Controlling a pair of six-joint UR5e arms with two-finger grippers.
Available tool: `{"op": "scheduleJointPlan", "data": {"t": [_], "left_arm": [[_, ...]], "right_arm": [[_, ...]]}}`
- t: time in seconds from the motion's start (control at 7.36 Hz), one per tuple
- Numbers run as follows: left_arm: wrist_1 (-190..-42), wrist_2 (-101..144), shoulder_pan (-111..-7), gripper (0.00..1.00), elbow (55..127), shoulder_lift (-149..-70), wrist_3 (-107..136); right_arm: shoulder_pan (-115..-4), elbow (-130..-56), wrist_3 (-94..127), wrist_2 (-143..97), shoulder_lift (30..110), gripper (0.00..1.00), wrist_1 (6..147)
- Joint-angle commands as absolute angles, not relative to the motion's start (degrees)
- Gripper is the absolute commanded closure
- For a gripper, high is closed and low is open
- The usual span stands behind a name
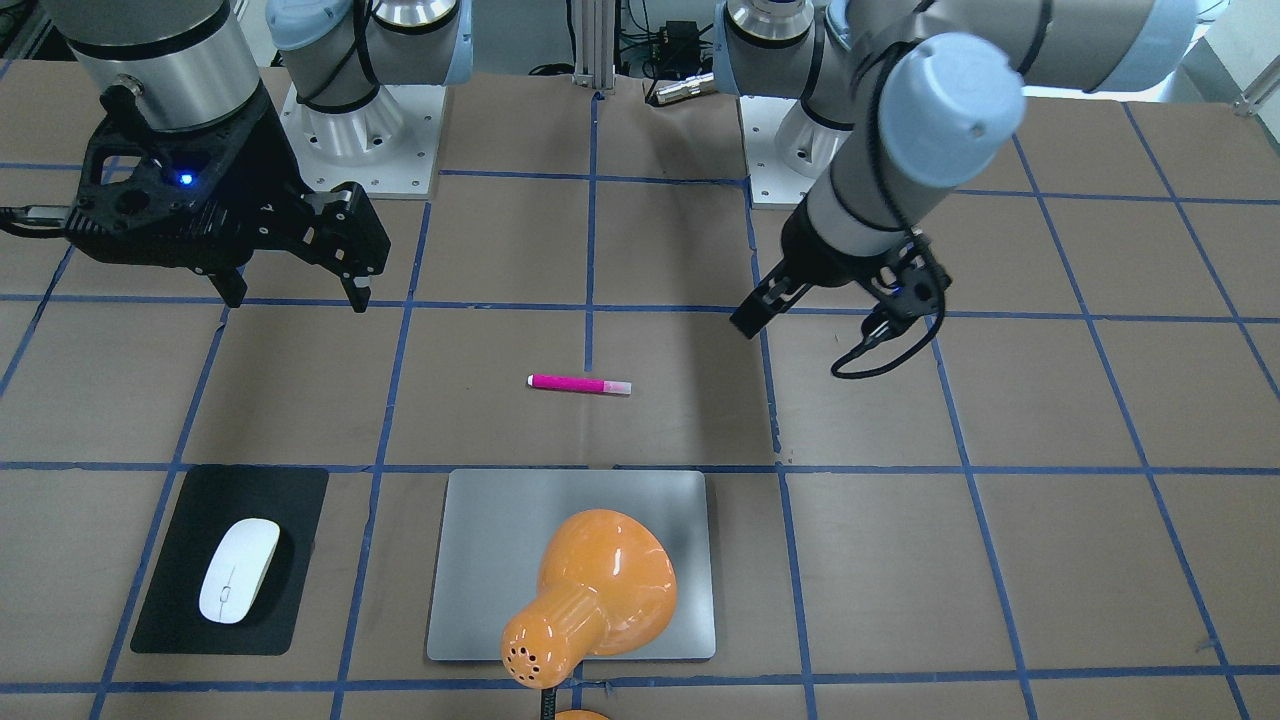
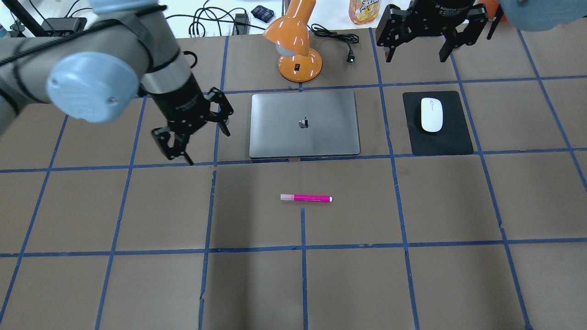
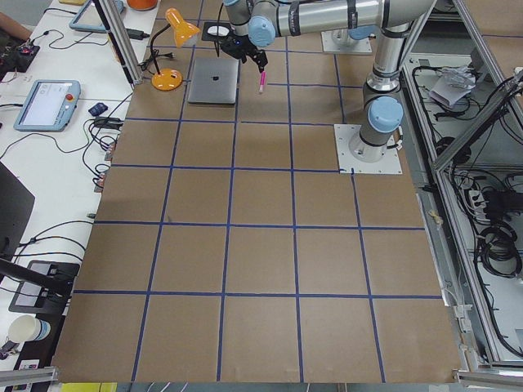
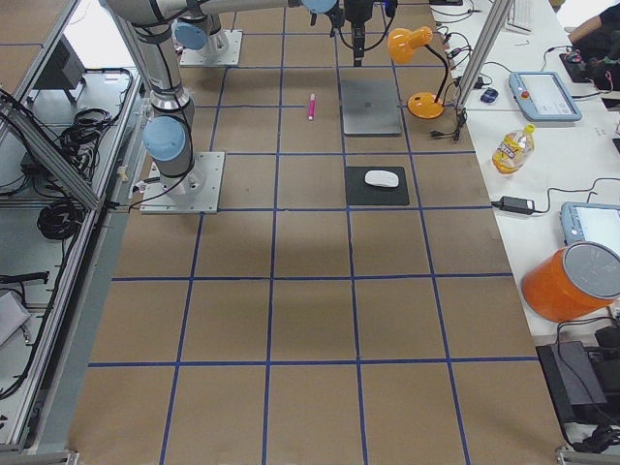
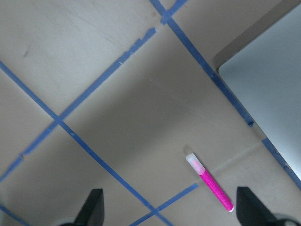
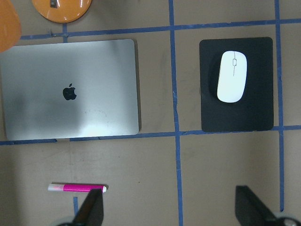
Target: Place pen and mouse around notebook
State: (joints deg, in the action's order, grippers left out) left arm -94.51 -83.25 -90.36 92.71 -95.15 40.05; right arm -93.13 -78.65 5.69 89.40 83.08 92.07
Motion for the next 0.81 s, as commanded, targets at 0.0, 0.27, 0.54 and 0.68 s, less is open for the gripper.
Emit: {"op": "scheduleJointPlan", "data": {"t": [0.0, 0.27, 0.54, 0.68], "left_arm": [[-102.64, -87.24, -84.99, 0.0, 88.53, -89.93, 17.84], [-103.62, -87.89, -85.25, 0.0, 87.28, -88.25, 6.1], [-103.45, -89.2, -85.43, 0.0, 87.36, -87.19, -5.32], [-102.66, -90.51, -85.69, 0.0, 87.02, -87.97, -6.32]], "right_arm": [[-93.16, -78.66, 5.71, 89.73, 83.06, 0.0, 92.2], [-93.34, -78.84, 5.89, 89.73, 83.23, 0.0, 92.2], [-93.34, -78.58, 6.06, 89.12, 82.88, 0.0, 92.9], [-92.9, -78.4, 5.98, 89.21, 82.97, 0.0, 91.77]]}}
